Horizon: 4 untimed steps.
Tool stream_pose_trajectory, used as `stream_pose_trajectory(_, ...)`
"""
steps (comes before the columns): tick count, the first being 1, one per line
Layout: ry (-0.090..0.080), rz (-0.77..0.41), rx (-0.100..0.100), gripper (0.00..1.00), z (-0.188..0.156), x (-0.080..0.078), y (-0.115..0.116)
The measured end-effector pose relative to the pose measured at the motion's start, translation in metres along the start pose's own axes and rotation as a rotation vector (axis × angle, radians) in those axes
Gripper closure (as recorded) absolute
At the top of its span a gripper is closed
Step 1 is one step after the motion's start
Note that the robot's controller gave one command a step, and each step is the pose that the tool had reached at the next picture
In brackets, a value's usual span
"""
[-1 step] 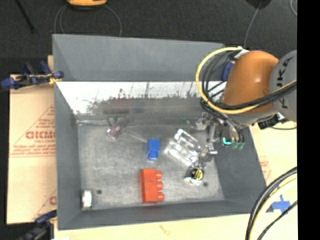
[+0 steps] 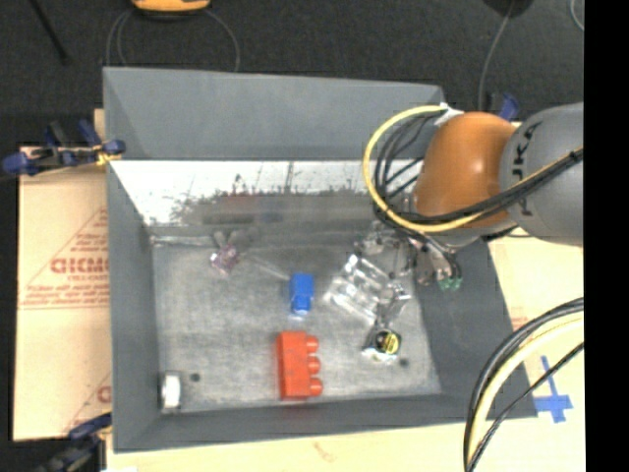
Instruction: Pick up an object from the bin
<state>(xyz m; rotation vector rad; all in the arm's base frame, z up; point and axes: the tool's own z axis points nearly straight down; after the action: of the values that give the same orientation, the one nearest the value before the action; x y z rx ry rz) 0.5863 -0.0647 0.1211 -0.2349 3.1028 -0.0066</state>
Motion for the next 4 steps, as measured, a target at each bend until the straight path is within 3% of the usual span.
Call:
stream_pose_trajectory(1, 0.013, -0.002, -0.003, 1.0, 0.004, 0.003, 0.001)
stream_pose_trajectory(2, 0.02, -0.003, -0.003, 0.0, 0.004, 0.004, 0.001)
stream_pose_trajectory(3, 0.016, -0.38, -0.005, 0.0, -0.003, -0.007, -0.004)
stream_pose_trajectory(4, 0.018, -0.504, -0.009, 0.0, 0.004, -0.027, -0.012)
